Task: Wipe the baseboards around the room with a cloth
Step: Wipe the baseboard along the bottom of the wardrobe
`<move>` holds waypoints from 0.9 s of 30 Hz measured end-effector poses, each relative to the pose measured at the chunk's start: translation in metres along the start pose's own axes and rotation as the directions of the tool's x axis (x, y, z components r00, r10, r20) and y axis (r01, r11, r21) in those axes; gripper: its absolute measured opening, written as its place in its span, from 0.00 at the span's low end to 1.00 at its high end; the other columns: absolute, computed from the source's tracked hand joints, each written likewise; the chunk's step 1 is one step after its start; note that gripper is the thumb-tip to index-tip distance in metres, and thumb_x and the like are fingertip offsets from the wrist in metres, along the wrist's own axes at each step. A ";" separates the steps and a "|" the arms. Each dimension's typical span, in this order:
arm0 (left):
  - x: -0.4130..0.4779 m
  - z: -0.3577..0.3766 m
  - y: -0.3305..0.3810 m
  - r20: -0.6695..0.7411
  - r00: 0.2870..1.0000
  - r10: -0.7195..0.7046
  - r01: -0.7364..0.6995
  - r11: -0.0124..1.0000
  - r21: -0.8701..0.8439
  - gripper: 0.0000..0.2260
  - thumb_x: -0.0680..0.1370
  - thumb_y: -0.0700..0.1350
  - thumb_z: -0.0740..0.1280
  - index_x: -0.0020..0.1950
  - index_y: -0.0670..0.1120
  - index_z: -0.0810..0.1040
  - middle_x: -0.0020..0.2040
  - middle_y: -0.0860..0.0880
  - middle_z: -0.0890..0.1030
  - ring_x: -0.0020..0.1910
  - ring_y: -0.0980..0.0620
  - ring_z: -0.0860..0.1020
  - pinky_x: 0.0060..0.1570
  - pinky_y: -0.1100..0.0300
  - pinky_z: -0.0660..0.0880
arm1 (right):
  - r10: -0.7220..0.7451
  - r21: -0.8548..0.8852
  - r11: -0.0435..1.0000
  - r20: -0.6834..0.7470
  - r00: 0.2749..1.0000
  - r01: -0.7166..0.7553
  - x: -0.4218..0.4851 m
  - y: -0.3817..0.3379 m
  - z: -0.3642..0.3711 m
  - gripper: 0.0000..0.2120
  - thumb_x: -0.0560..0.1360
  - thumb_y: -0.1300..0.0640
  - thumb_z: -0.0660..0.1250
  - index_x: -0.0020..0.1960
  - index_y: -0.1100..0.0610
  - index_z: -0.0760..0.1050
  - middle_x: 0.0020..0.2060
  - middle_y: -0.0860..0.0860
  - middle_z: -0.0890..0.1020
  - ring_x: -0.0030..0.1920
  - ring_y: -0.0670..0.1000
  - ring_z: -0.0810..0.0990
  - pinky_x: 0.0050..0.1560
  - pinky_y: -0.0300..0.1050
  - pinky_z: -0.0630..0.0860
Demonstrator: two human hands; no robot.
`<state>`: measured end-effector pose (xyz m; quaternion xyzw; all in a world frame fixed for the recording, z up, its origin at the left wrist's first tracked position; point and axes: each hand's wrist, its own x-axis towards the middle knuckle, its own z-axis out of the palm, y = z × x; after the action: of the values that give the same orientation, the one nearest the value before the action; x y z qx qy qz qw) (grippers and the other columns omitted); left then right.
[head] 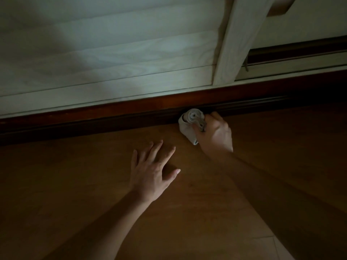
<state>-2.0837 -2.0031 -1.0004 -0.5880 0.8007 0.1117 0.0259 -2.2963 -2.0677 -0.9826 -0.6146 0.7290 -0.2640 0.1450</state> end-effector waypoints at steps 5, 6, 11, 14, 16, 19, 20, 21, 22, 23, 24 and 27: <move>-0.001 -0.001 0.003 0.013 1.000 -0.005 0.005 0.999 0.035 0.33 0.75 0.73 0.48 0.79 0.64 0.59 0.81 0.52 0.59 0.79 0.46 0.56 0.75 0.36 0.55 | -0.023 -0.015 1.000 -0.036 0.999 0.022 0.000 0.002 -0.002 0.14 0.75 0.51 0.70 0.47 0.63 0.77 0.50 0.58 0.79 0.44 0.60 0.80 0.43 0.50 0.76; 0.000 -0.002 0.004 0.014 1.000 -0.006 0.006 0.999 0.037 0.33 0.75 0.73 0.48 0.79 0.64 0.59 0.81 0.52 0.59 0.79 0.46 0.57 0.75 0.36 0.56 | -0.049 -0.012 0.999 -0.016 0.999 0.048 0.000 -0.003 0.000 0.14 0.76 0.51 0.69 0.47 0.63 0.77 0.49 0.58 0.79 0.44 0.59 0.80 0.43 0.49 0.75; -0.001 -0.001 0.004 0.027 1.000 -0.011 0.010 0.999 0.047 0.33 0.75 0.74 0.46 0.79 0.65 0.56 0.81 0.52 0.58 0.80 0.46 0.55 0.75 0.36 0.55 | -0.001 -0.012 1.000 -0.021 1.000 0.000 0.002 0.010 -0.009 0.14 0.76 0.50 0.69 0.48 0.63 0.77 0.50 0.58 0.78 0.46 0.61 0.80 0.44 0.51 0.76; -0.001 -0.001 0.004 0.021 1.000 -0.004 0.003 0.999 0.034 0.33 0.76 0.74 0.46 0.79 0.64 0.58 0.81 0.51 0.59 0.80 0.45 0.57 0.74 0.35 0.57 | 0.092 -0.010 0.996 -0.098 0.991 -0.094 0.001 0.029 -0.022 0.14 0.75 0.51 0.70 0.47 0.64 0.77 0.49 0.60 0.79 0.45 0.62 0.80 0.42 0.53 0.76; 0.000 -0.002 0.006 0.027 1.000 -0.003 0.002 0.999 0.034 0.34 0.76 0.74 0.46 0.79 0.64 0.58 0.81 0.51 0.59 0.80 0.45 0.57 0.74 0.35 0.57 | 0.078 -0.025 0.996 -0.107 0.991 -0.081 0.002 0.028 -0.022 0.14 0.75 0.52 0.71 0.46 0.64 0.77 0.49 0.60 0.79 0.44 0.62 0.80 0.41 0.49 0.73; -0.001 0.000 0.006 0.023 1.000 -0.001 0.001 1.000 0.031 0.33 0.76 0.73 0.46 0.79 0.64 0.58 0.81 0.51 0.59 0.80 0.45 0.56 0.74 0.35 0.56 | 0.027 -0.037 0.999 -0.076 0.997 -0.030 0.002 0.022 -0.017 0.14 0.75 0.52 0.71 0.45 0.64 0.76 0.48 0.60 0.78 0.42 0.61 0.79 0.40 0.45 0.68; -0.001 0.000 0.006 0.018 1.000 -0.001 0.001 1.000 0.030 0.33 0.76 0.73 0.46 0.79 0.64 0.58 0.81 0.51 0.59 0.80 0.45 0.56 0.74 0.35 0.56 | 0.024 -0.035 0.999 -0.075 0.997 -0.027 0.002 0.022 -0.017 0.14 0.75 0.52 0.71 0.45 0.64 0.76 0.48 0.59 0.78 0.42 0.62 0.79 0.40 0.46 0.68; -0.001 0.000 0.006 0.014 1.000 -0.001 0.000 0.999 0.033 0.33 0.76 0.73 0.46 0.79 0.64 0.58 0.81 0.51 0.59 0.80 0.45 0.57 0.74 0.35 0.57 | 0.029 -0.035 0.999 -0.084 0.996 -0.032 0.002 0.023 -0.018 0.14 0.75 0.52 0.72 0.44 0.64 0.76 0.47 0.59 0.78 0.42 0.62 0.79 0.40 0.46 0.68; -0.001 0.001 0.005 0.014 1.000 -0.001 0.000 0.999 0.037 0.33 0.76 0.73 0.45 0.79 0.64 0.58 0.81 0.51 0.59 0.80 0.45 0.57 0.74 0.35 0.56 | 0.036 -0.038 0.998 -0.100 0.994 -0.040 0.002 0.025 -0.019 0.14 0.74 0.52 0.72 0.44 0.64 0.76 0.47 0.59 0.78 0.42 0.62 0.79 0.40 0.46 0.68; -0.001 0.002 0.004 0.016 1.000 0.000 0.000 0.999 0.041 0.33 0.76 0.74 0.45 0.79 0.64 0.57 0.81 0.51 0.58 0.80 0.45 0.56 0.74 0.35 0.56 | 0.038 -0.043 0.998 -0.113 0.993 -0.043 0.002 0.026 -0.019 0.14 0.74 0.52 0.72 0.45 0.64 0.77 0.47 0.60 0.78 0.42 0.62 0.80 0.40 0.46 0.68; -0.001 0.002 0.004 0.018 1.000 0.000 -0.001 0.999 0.042 0.33 0.76 0.74 0.44 0.79 0.65 0.56 0.82 0.51 0.58 0.80 0.45 0.56 0.75 0.35 0.56 | 0.032 -0.048 0.998 -0.115 0.993 -0.038 0.002 0.025 -0.019 0.14 0.74 0.52 0.72 0.45 0.64 0.77 0.48 0.60 0.78 0.42 0.62 0.80 0.40 0.46 0.68; -0.001 0.004 0.003 0.014 1.000 -0.001 0.000 0.999 0.035 0.33 0.76 0.74 0.45 0.80 0.65 0.55 0.82 0.52 0.57 0.80 0.46 0.55 0.74 0.35 0.55 | -0.005 -0.048 0.999 -0.074 0.997 0.002 0.002 0.017 -0.015 0.14 0.75 0.53 0.71 0.45 0.64 0.76 0.48 0.60 0.78 0.42 0.62 0.79 0.40 0.47 0.70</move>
<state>-2.0867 -2.0007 -1.0034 -0.5868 0.8022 0.1016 0.0419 -2.3187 -2.0645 -0.9791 -0.6090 0.7389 -0.2695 0.1026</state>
